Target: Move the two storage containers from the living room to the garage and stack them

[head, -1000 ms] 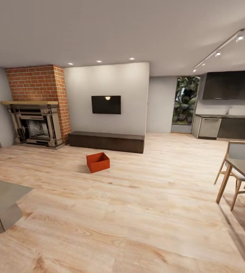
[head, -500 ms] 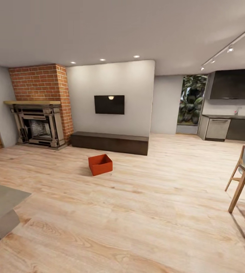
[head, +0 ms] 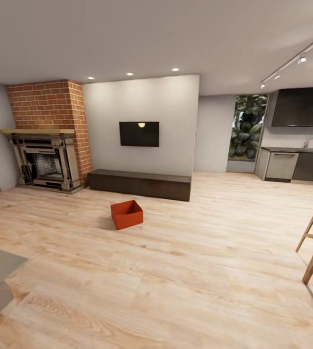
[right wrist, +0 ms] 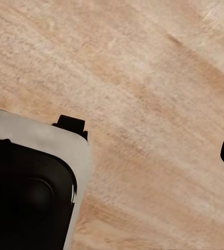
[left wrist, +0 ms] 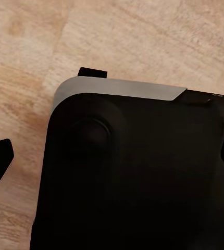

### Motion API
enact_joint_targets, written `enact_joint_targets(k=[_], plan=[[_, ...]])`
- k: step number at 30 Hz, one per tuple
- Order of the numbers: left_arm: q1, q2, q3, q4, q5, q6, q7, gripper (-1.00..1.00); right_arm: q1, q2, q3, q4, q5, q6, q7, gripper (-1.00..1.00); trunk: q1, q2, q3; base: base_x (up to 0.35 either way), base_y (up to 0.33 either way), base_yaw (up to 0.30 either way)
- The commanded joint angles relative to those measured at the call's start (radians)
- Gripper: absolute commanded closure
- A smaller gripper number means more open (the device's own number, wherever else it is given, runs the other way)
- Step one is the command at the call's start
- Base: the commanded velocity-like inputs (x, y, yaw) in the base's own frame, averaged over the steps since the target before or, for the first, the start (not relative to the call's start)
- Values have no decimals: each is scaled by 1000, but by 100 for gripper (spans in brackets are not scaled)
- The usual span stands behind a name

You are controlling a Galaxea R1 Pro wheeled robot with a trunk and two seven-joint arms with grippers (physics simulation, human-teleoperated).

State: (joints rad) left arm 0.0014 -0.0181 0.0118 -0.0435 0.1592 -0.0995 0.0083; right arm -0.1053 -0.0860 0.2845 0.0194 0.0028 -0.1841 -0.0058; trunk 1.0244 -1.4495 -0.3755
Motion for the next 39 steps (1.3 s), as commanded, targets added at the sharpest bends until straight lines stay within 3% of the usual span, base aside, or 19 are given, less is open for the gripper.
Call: enact_joint_targets(k=[1,39], plan=[[0,0,0,-1,6,-2,1,-100,-1,0,4,2,0,-5,0,-100,1,0,-1,325,0,0],[0,0,0,-1,6,-5,1,-100,-2,-1,1,2,0,-3,3,-100,1,0,-1,325,0,0]])
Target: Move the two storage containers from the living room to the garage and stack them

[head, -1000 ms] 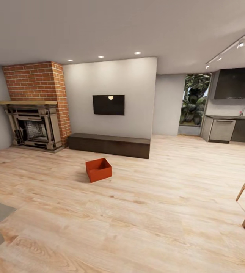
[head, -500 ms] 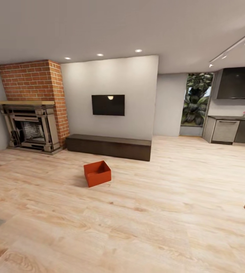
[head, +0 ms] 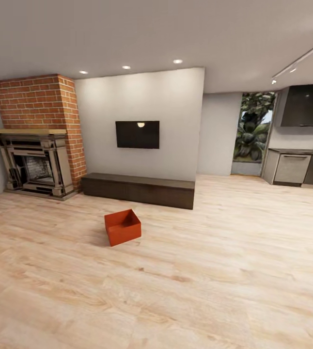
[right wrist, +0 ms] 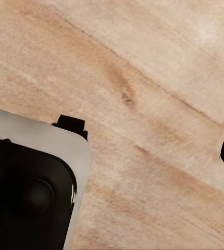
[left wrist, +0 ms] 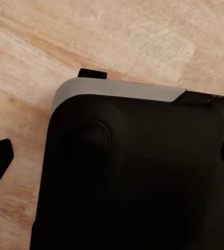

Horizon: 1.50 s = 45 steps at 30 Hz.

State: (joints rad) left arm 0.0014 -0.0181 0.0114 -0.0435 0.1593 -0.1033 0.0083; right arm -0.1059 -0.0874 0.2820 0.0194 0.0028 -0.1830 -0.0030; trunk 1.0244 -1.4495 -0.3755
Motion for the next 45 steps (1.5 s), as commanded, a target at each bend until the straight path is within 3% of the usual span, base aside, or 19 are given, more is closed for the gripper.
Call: enact_joint_targets(k=[1,45], plan=[[0,0,0,-1,6,-2,1,-100,-1,0,4,2,0,-5,0,-100,1,0,-1,325,0,0],[0,-17,-8,0,-7,-1,1,-100,-1,-9,2,2,-5,-6,4,-100,1,0,-1,325,0,0]])
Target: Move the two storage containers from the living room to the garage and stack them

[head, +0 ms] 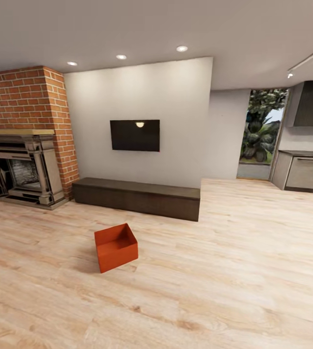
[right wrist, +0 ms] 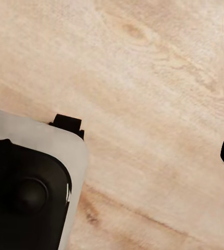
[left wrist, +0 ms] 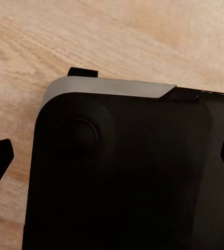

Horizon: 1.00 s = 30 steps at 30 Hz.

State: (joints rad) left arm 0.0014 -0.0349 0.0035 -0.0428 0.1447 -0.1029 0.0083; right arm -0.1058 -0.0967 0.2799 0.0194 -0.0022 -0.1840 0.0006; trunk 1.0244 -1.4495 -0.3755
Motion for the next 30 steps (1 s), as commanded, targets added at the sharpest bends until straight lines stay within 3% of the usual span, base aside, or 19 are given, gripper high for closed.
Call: enact_joint_targets(k=[1,30], plan=[[0,0,0,-1,7,-2,1,-100,-1,0,5,2,0,-5,-1,-100,1,0,-1,325,0,0],[0,0,0,-1,8,-9,1,-100,-1,0,-2,-2,-7,-18,-8,-100,1,0,-1,325,0,0]])
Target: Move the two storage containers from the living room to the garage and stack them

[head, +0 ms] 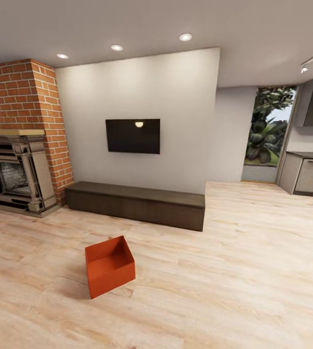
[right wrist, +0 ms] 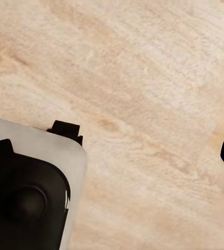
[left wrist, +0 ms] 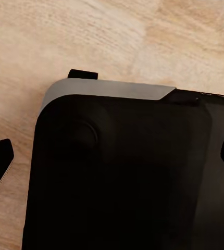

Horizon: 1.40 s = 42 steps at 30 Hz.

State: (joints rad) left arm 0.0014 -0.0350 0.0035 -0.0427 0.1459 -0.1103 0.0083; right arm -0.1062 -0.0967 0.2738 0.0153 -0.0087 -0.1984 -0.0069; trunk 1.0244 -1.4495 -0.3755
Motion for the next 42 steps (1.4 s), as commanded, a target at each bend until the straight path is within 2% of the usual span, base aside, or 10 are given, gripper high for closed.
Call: enact_joint_targets(k=[1,19,29,42], plan=[[0,0,0,-1,7,-2,1,-100,-1,0,4,2,-1,-4,-1,-100,1,0,-1,325,0,0],[0,0,0,-2,8,-2,1,-100,-1,-4,2,-2,-3,-5,-1,-100,1,0,-2,325,0,8],[0,1,1,-1,10,-31,1,-100,-1,-5,4,-17,-1,-4,0,-100,1,0,-10,325,0,209],[0,1,1,-1,13,-34,1,-100,-1,-5,5,-17,-1,-4,-1,-100,1,0,-21,284,0,222]])
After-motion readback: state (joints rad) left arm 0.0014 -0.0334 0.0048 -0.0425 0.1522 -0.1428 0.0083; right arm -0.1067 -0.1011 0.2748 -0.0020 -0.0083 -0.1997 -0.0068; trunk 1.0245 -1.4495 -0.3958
